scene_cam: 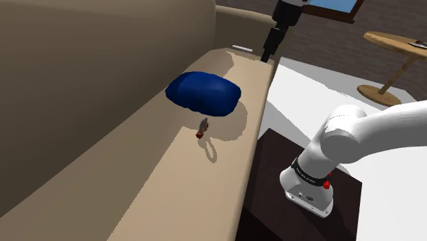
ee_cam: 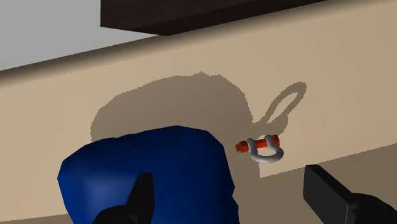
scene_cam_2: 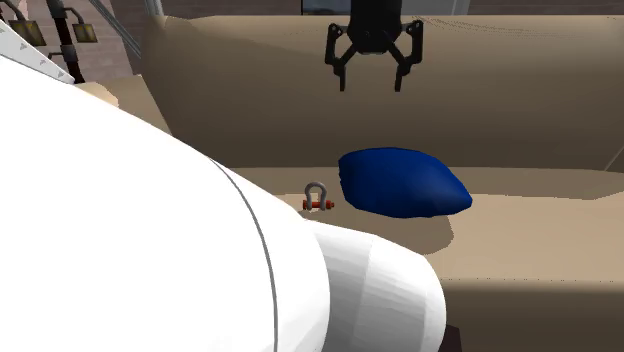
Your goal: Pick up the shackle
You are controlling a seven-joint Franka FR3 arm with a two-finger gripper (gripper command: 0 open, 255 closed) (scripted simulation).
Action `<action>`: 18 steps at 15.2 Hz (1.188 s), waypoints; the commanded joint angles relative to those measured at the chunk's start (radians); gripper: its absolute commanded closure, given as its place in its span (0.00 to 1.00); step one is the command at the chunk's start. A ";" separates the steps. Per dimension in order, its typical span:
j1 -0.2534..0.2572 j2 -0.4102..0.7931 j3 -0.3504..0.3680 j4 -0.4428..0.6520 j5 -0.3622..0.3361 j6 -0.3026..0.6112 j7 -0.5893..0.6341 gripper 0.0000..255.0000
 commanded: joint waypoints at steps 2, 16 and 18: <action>-0.006 0.001 0.025 -0.026 0.007 0.029 0.047 0.00; -0.129 0.286 0.399 -0.171 0.035 0.436 0.738 0.00; -0.161 0.364 0.453 -0.157 0.010 0.486 0.849 0.00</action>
